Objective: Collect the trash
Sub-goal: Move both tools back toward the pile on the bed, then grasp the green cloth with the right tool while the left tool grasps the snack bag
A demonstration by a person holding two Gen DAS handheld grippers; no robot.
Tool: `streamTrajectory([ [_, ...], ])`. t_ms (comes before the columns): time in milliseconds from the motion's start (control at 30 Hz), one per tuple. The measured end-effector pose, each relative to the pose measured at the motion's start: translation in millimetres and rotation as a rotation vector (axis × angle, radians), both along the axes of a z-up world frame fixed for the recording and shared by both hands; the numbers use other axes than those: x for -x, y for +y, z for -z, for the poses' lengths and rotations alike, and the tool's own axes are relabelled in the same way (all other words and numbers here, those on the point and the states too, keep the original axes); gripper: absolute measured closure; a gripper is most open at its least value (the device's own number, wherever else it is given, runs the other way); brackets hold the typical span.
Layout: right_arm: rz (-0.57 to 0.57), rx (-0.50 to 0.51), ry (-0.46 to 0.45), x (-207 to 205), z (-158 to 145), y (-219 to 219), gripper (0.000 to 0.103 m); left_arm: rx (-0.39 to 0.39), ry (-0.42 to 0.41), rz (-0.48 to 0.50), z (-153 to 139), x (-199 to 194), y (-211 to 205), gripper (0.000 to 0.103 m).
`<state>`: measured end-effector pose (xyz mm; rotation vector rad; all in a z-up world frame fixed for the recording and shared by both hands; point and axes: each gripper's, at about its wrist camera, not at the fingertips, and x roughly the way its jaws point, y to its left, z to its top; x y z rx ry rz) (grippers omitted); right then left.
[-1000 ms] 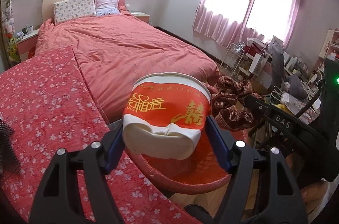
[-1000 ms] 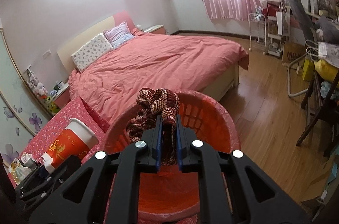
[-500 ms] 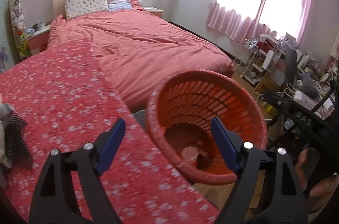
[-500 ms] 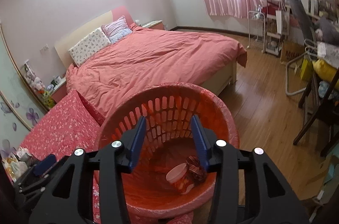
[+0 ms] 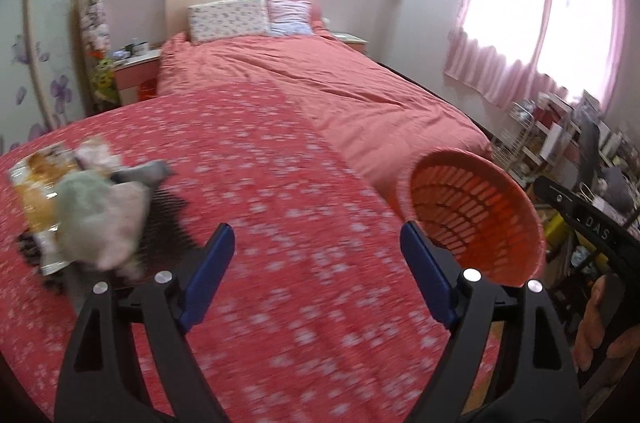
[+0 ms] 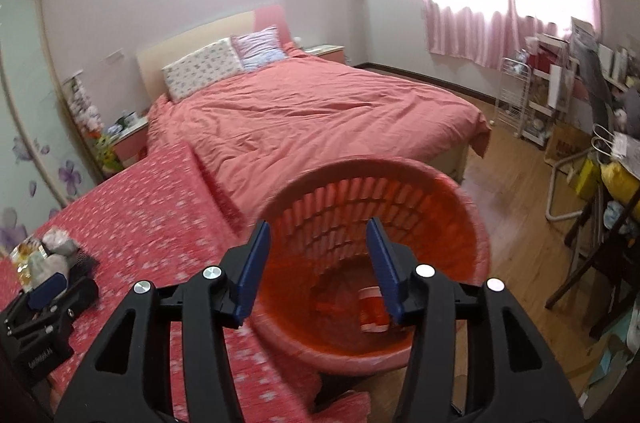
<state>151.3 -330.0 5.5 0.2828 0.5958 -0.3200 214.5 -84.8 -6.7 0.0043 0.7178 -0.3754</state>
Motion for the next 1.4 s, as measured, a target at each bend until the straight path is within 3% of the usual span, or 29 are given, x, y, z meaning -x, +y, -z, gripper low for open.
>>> streamTrajectory([
  [733,-0.414,-0.013,0.043,-41,12,179,0.053,-0.016,-0.033,-0.407,-6,31,208,0.020],
  [933,-0.509,-0.040,0.062,-65,16,225,0.053,-0.017,-0.022,-0.478,0,28,241,0.020],
  [1200,-0.574,-0.063,0.093,-93,26,264,0.053,0.008,0.004,-0.504,10,22,261,0.020],
  [1267,-0.581,-0.060,0.106,-97,30,270,0.057,0.016,0.009,-0.506,12,20,263,0.020],
  [1333,-0.598,-0.068,0.131,-102,34,271,0.078,0.023,0.014,-0.506,13,19,263,0.020],
  [1400,-0.606,-0.074,0.137,-101,37,271,0.090,0.027,0.016,-0.503,15,15,265,0.020],
])
